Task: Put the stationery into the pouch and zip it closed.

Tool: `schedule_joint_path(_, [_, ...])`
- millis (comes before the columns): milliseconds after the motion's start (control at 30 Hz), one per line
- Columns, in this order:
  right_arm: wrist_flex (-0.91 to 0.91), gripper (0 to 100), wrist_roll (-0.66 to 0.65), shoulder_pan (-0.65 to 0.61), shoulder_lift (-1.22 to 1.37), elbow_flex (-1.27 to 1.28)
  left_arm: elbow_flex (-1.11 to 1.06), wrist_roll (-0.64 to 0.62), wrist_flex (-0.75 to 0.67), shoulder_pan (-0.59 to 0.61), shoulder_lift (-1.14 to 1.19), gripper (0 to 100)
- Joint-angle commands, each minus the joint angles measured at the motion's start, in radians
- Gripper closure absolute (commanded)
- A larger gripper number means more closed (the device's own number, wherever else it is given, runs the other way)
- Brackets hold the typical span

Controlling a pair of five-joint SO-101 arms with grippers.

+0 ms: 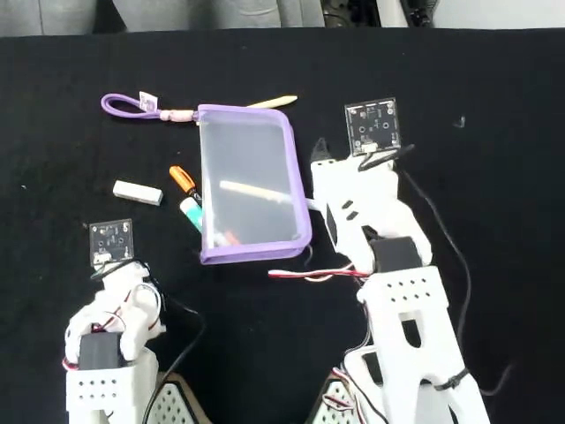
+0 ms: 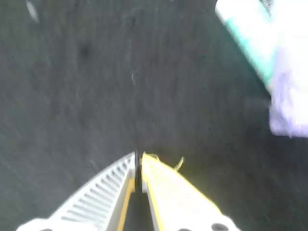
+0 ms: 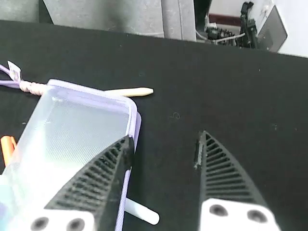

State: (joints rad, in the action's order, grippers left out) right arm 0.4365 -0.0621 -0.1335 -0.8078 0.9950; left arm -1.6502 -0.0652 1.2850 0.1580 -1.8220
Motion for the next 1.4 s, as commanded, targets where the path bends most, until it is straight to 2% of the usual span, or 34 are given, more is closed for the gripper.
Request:
schedule_joint_path(0, [-0.025, 78.3, 0.008, -0.012, -0.031, 0.001, 0.088, 0.097, 0.003, 0.087, -0.002, 97])
schedule_joint_path(100, [-0.025, 78.3, 0.008, -0.014, -0.031, 0.007, 0.24, 0.261, -0.077, 0.127, -0.002, 97])
schedule_joint_path(167, [-0.025, 78.3, 0.008, -0.015, -0.031, 0.008, 0.389, 0.315, -0.083, 0.133, 0.0, 97])
schedule_joint_path(300, [-0.025, 78.3, 0.008, -0.014, -0.031, 0.008, 0.654, 0.239, -0.1, 0.188, 0.041, 97])
schedule_joint_path(367, [-0.025, 78.3, 0.008, -0.012, -0.031, 0.008, 0.754, 0.219, -0.158, 0.243, 0.138, 97])
schedule_joint_path(467, [-0.025, 78.3, 0.008, -0.012, -0.031, 0.008, 0.901, 0.196, -0.238, 0.326, 0.396, 97])
schedule_joint_path(533, [-0.025, 78.3, 0.008, -0.012, -0.031, 0.008, 1.03, 0.181, -0.23, 0.332, 0.612, 97])
schedule_joint_path(633, [-0.025, 78.3, 0.008, -0.014, -0.031, 0.01, 1.277, 0.176, -0.124, 0.303, 0.954, 97])
schedule_joint_path(767, [-0.025, 78.3, 0.008, -0.014, -0.031, 0.01, 1.687, 0.173, 0.137, 0.239, 1.372, 95])
schedule_joint_path(933, [-0.025, 78.3, 0.008, -0.015, -0.031, 0.01, 2.223, -0.014, 0.466, 0.185, 1.835, 74])
schedule_joint_path(1000, [-0.026, 78.3, 0.008, -0.015, -0.031, 0.01, 2.382, -0.058, 0.474, 0.177, 1.993, 70])
schedule_joint_path(1100, [-0.026, 78.3, 0.008, -0.015, -0.031, 0.01, 2.566, -0.127, 0.473, 0.177, 2.165, 71])
schedule_joint_path(1367, [-0.026, 78.3, 0.005, -0.015, -0.031, 0.01, 2.927, -0.368, 0.463, 0.174, 2.495, 71])
